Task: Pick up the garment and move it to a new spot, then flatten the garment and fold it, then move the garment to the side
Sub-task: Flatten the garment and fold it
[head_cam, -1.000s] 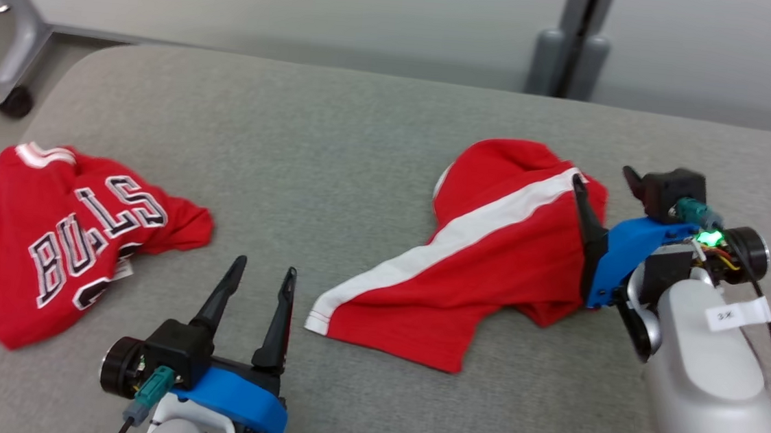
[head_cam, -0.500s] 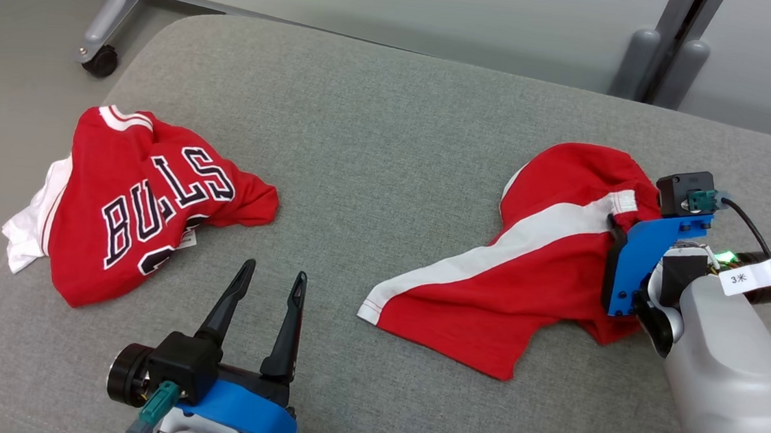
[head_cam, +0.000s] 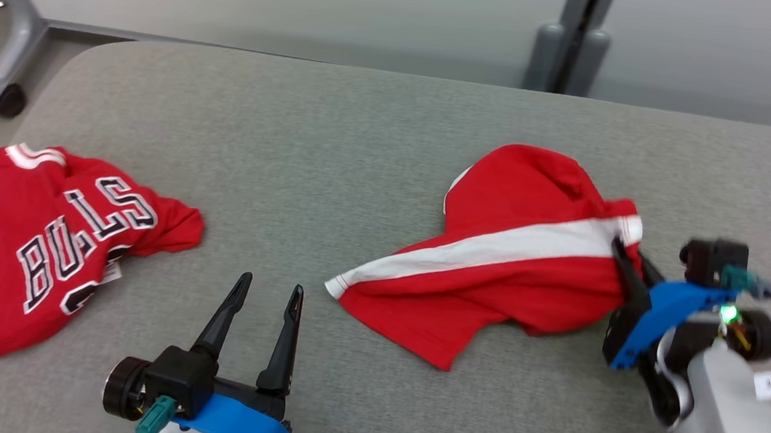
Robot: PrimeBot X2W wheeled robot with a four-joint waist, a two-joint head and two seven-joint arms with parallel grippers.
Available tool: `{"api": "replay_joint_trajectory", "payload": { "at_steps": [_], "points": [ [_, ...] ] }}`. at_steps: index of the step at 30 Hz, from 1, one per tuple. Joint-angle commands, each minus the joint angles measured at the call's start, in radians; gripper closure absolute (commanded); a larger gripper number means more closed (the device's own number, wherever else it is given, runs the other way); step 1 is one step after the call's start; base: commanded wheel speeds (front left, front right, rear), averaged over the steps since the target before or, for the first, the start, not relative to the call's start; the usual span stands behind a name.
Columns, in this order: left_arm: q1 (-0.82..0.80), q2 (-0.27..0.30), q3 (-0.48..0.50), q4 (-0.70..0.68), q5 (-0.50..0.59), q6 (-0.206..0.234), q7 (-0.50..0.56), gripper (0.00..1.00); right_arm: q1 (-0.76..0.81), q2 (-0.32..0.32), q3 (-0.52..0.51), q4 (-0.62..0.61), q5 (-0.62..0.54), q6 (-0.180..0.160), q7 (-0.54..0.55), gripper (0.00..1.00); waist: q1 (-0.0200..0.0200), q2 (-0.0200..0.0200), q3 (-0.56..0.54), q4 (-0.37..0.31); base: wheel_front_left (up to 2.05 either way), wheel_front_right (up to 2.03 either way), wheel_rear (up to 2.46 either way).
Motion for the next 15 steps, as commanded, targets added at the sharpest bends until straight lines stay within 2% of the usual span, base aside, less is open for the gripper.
{"api": "replay_joint_trajectory", "payload": {
  "at_steps": [1,10,15],
  "points": [
    [0.000,0.005,0.008,-0.004,0.002,0.000,-0.003,0.00,0.033,0.010,-0.004,-0.020,0.009,0.000,0.001,1.00,0.0000,0.0000,-0.015,-0.024,0.00,0.00,0.00],
    [-0.017,0.016,0.019,-0.014,0.012,-0.009,-0.003,0.00,0.318,0.100,-0.125,-0.291,-0.033,0.000,0.017,1.00,0.0000,0.0000,-0.008,-0.097,0.00,0.00,0.00],
    [-0.018,0.019,0.023,-0.013,0.011,-0.012,-0.003,0.00,0.398,0.119,-0.161,-0.343,-0.060,0.000,0.004,1.00,0.0000,0.0000,-0.005,-0.117,0.00,0.00,0.00]
  ]
}}
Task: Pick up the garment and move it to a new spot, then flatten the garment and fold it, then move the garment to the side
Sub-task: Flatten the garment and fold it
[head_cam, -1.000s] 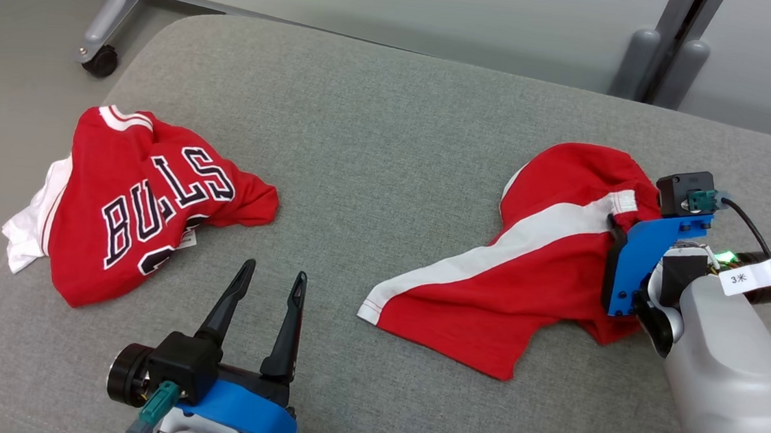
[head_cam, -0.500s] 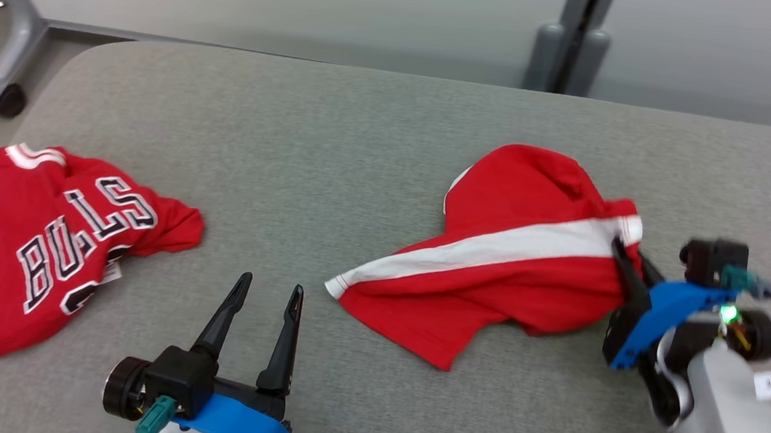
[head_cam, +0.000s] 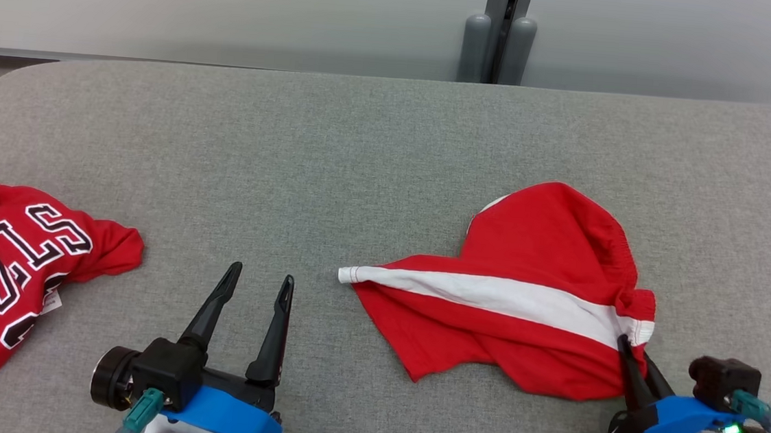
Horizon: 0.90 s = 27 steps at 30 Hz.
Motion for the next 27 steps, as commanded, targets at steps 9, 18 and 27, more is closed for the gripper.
{"api": "replay_joint_trajectory", "payload": {
  "at_steps": [9,18,27],
  "points": [
    [-0.008,-0.006,0.014,0.002,-0.018,-0.005,-0.003,0.00,-0.024,0.003,-0.003,0.029,-0.008,0.000,-0.105,0.00,-0.0001,0.0000,-0.011,-0.023,0.00,0.00,0.00],
    [-0.009,-0.017,0.035,0.016,-0.038,0.010,-0.003,0.00,-0.039,0.003,0.019,-0.014,-0.052,0.000,-0.188,0.00,-0.0001,0.0000,-0.079,-0.043,0.00,0.00,0.00],
    [0.044,-0.022,0.075,0.045,-0.059,0.057,-0.003,0.00,-0.010,0.003,0.051,-0.030,-0.098,0.000,-0.240,0.00,-0.0001,0.0000,-0.132,-0.044,0.00,0.00,0.00]
  ]
}}
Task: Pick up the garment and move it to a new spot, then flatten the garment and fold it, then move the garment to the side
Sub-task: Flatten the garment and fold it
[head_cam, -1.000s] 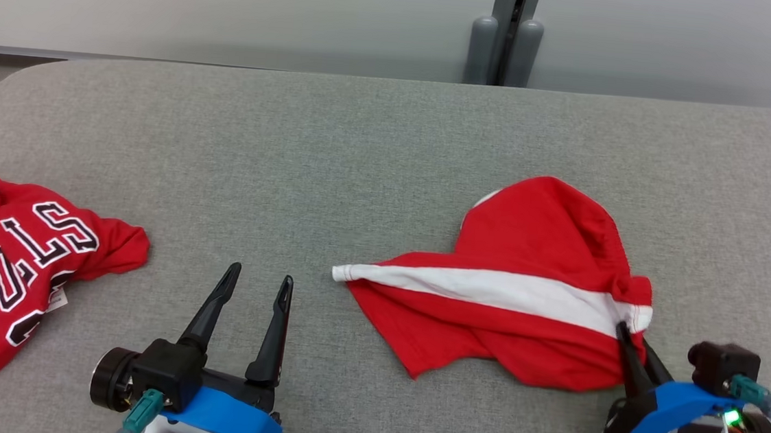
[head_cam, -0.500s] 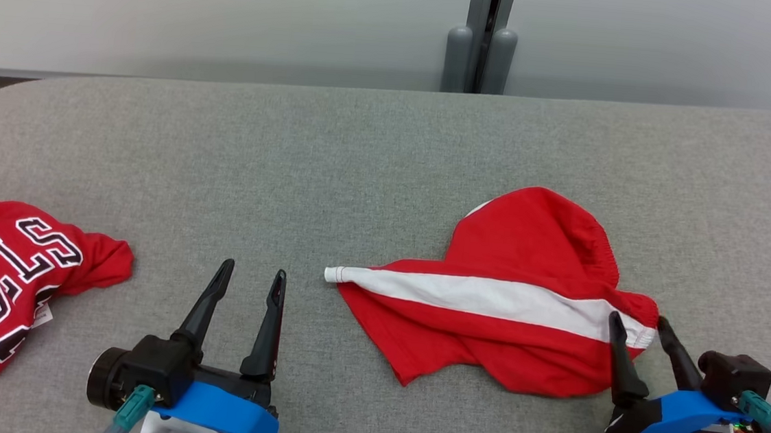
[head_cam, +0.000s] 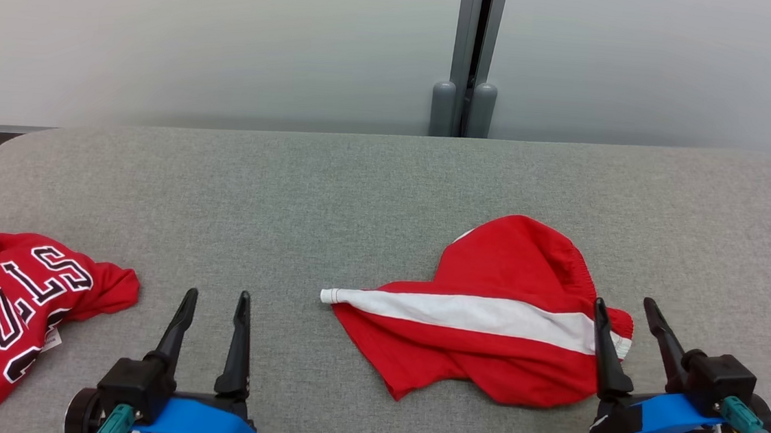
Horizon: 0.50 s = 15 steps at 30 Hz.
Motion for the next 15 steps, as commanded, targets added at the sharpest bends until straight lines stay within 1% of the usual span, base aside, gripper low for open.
{"api": "replay_joint_trajectory", "payload": {
  "at_steps": [1,7,15],
  "points": [
    [0.013,0.001,0.010,0.002,-0.006,0.009,-0.003,0.00,0.009,0.000,0.010,0.002,-0.002,0.000,-0.008,0.00,0.0001,0.0000,-0.003,-0.001,0.00,0.00,0.00],
    [0.038,0.014,0.017,0.015,0.009,0.031,-0.003,0.00,0.018,0.000,0.032,0.022,0.020,0.000,-0.017,0.00,0.0001,0.0000,-0.008,0.009,0.00,0.00,0.00],
    [0.032,0.021,0.008,0.032,0.003,0.033,0.012,0.00,0.003,0.000,0.028,0.041,0.012,0.000,-0.021,0.00,0.0001,0.0000,-0.006,0.010,0.00,0.00,0.00]
  ]
}}
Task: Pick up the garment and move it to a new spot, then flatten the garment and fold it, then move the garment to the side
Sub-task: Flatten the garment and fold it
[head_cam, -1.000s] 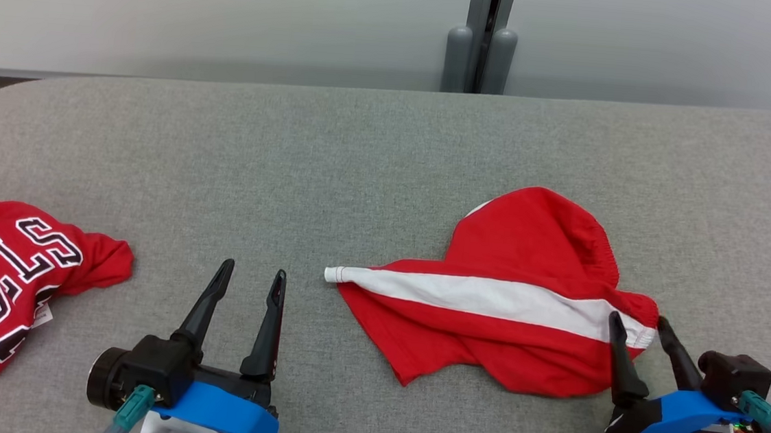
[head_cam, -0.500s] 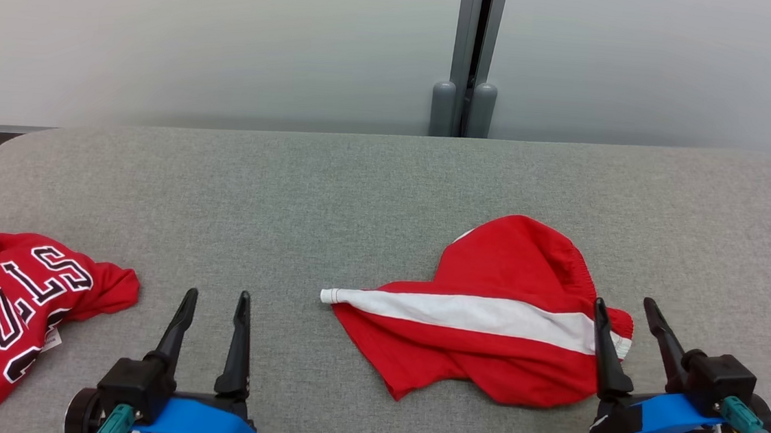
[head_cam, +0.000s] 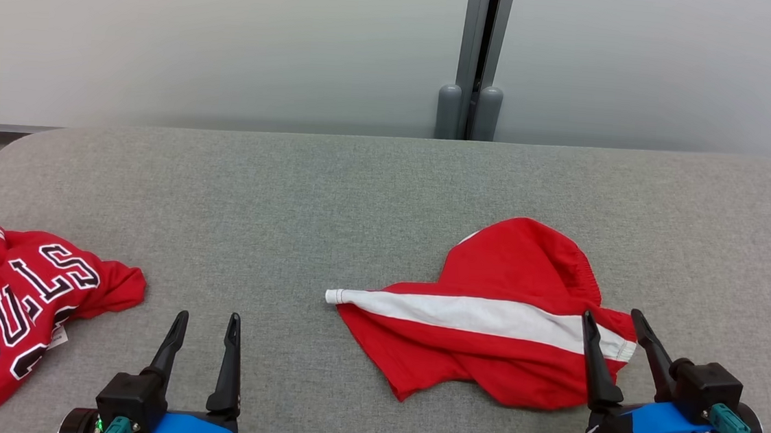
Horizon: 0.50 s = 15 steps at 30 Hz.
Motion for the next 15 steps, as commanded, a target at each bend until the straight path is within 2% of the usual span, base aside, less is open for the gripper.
{"api": "replay_joint_trajectory", "payload": {
  "at_steps": [1,9,15],
  "points": [
    [-0.004,0.005,0.000,0.001,-0.002,0.003,0.002,0.00,-0.005,0.000,-0.002,0.003,0.000,0.000,-0.005,0.00,0.0001,0.0000,0.001,-0.001,0.00,0.00,0.00],
    [-0.014,0.008,-0.008,-0.008,-0.007,0.004,0.006,0.00,-0.025,0.000,-0.009,0.002,-0.002,0.000,-0.006,0.00,0.0001,0.0000,0.007,-0.006,0.00,0.00,0.00],
    [-0.014,0.013,-0.015,-0.026,-0.006,0.007,0.008,0.00,-0.028,0.000,-0.073,0.008,-0.040,0.000,0.004,0.00,0.0001,0.0000,0.027,-0.016,0.00,0.00,0.00]
  ]
}}
